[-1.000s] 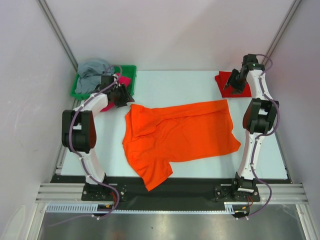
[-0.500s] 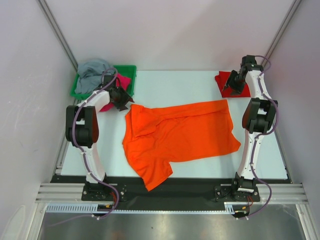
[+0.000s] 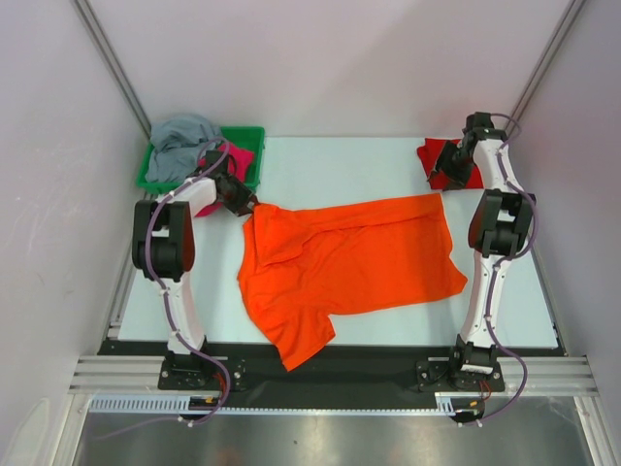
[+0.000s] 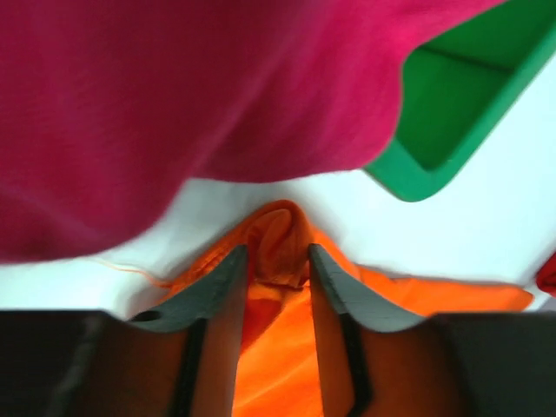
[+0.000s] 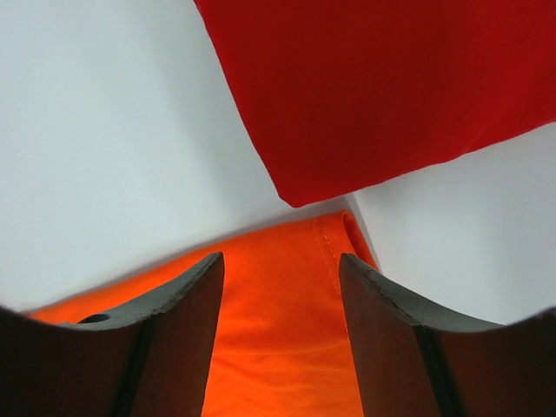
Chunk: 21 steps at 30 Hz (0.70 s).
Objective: Fold and stack the t-shirts
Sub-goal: Fold the tshirt
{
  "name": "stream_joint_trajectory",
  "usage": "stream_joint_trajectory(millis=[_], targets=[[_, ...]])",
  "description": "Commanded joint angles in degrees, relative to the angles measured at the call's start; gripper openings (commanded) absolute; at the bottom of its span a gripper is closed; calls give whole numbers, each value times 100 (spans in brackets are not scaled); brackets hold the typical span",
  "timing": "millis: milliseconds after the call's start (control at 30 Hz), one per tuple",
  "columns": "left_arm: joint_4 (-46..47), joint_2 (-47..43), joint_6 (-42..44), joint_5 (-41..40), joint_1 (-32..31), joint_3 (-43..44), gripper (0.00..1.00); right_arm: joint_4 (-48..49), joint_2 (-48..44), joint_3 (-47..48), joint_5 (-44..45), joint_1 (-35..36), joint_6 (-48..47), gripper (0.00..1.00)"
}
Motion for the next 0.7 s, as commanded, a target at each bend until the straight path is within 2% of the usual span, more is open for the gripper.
stream_joint_trajectory(millis=[0,300,400,667], targets=[[386,-2,-98,198,28,46,36,-39,94,221,3,26,-121,61],[492,-178,95,-4,28,-104,5,-74,165,107,170,35,-182,59],[544,-222,235,-92,28,-139,2,-109,217,116,187,26,-235,59],[807,-415,280,-83,28,-429,0,-92,375,98,135,26,-332,50]])
